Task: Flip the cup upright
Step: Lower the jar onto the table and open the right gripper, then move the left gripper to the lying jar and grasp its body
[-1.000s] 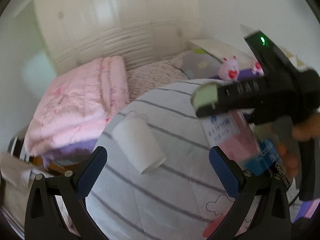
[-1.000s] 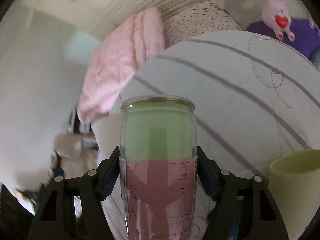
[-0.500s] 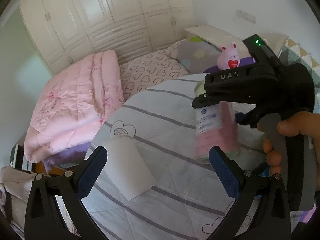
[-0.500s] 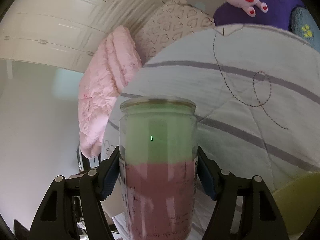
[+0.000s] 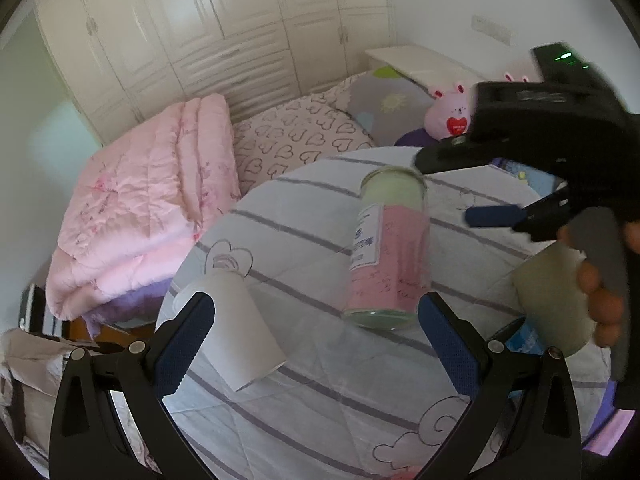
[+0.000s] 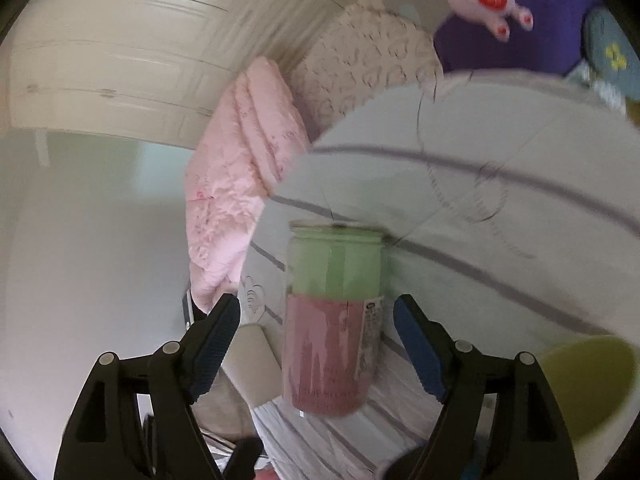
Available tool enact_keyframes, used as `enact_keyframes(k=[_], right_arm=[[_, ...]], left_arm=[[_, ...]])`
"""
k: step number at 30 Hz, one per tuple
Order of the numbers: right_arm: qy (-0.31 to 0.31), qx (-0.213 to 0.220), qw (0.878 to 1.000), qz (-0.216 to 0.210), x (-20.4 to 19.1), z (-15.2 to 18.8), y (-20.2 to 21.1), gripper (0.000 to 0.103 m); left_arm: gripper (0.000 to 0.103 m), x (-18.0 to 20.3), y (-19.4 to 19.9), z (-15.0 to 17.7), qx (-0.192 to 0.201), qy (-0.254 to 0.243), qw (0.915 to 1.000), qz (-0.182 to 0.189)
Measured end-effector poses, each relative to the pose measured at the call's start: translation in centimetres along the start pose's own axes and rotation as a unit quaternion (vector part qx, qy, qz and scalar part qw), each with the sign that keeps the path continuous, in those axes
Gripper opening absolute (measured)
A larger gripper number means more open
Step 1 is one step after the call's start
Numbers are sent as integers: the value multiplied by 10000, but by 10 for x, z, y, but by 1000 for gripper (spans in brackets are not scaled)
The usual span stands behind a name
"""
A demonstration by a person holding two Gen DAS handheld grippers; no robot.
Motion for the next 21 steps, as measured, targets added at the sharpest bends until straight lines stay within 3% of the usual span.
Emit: enact_keyframes(k=[8,21], right_arm=[[1299,589,9898,16,-15,11,60,82],[1795,774,9807,-31,18,14,96,82]], left_arm=[[103,28,18,-19,170,22,9998,93],[103,62,15,-37,34,-54,10000,63]])
Point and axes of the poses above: each gripper's, at about its wrist camera, not at the fingertips, and y roughly against the way its jaws point, x to its right, z to its underside, the point moved 6 cm from there along -y, roughly the way its jaws point, and after that the axes turned 6 degrees about x, right-handed, at the moved point
